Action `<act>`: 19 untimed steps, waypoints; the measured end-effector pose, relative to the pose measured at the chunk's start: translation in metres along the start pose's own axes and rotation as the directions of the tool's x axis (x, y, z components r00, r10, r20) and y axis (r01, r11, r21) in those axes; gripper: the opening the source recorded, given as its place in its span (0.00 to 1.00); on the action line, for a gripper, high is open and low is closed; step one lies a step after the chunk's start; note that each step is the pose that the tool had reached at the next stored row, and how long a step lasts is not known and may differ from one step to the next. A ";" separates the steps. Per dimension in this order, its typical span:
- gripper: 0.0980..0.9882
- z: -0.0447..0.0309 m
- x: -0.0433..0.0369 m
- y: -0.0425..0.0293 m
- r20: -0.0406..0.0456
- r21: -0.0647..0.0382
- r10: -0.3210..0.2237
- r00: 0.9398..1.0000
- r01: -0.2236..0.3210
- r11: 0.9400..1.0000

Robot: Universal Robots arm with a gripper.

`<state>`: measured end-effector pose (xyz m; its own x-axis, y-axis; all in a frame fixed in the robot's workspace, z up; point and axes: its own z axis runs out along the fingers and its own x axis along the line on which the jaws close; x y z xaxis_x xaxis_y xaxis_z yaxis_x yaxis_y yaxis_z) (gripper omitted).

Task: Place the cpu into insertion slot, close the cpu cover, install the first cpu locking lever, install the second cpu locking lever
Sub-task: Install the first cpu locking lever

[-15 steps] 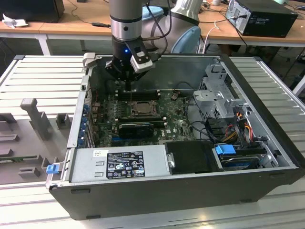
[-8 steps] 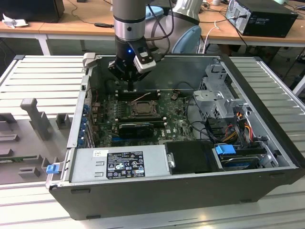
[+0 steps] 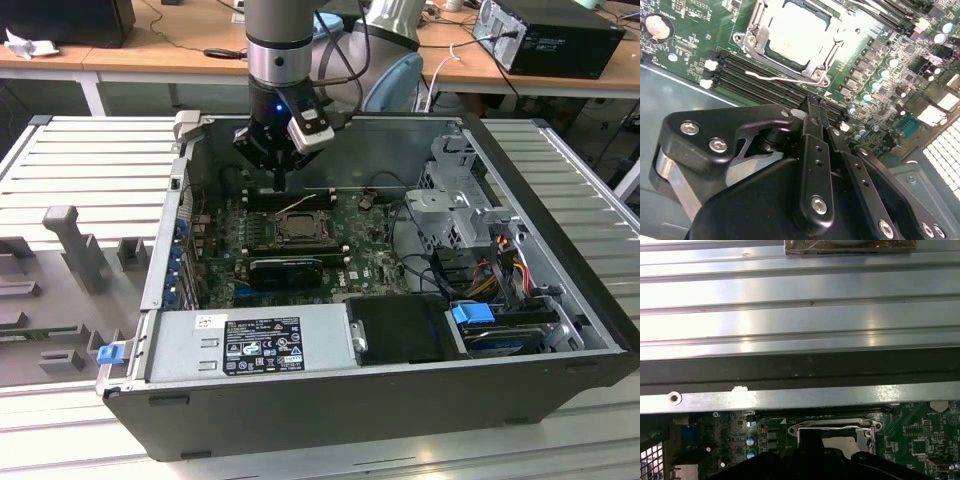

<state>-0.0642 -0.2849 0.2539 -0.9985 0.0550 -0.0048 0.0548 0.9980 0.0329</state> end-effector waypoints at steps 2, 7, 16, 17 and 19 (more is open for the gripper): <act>0.01 0.0002 -0.0029 0.0002 0.000 0.000 0.000 1.000 0.000 1.000; 0.01 0.0006 -0.0084 0.0005 0.000 0.000 0.000 1.000 0.000 1.000; 0.01 0.0016 -0.0194 0.0010 0.000 0.000 0.000 1.000 0.000 1.000; 0.01 0.0017 -0.0204 0.0011 0.000 0.000 0.000 1.000 0.000 1.000; 0.01 0.0019 -0.0227 0.0012 0.000 0.000 0.000 1.000 0.000 1.000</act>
<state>-0.0415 -0.2848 0.2521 -0.9985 0.0548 -0.0048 0.0546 0.9980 0.0329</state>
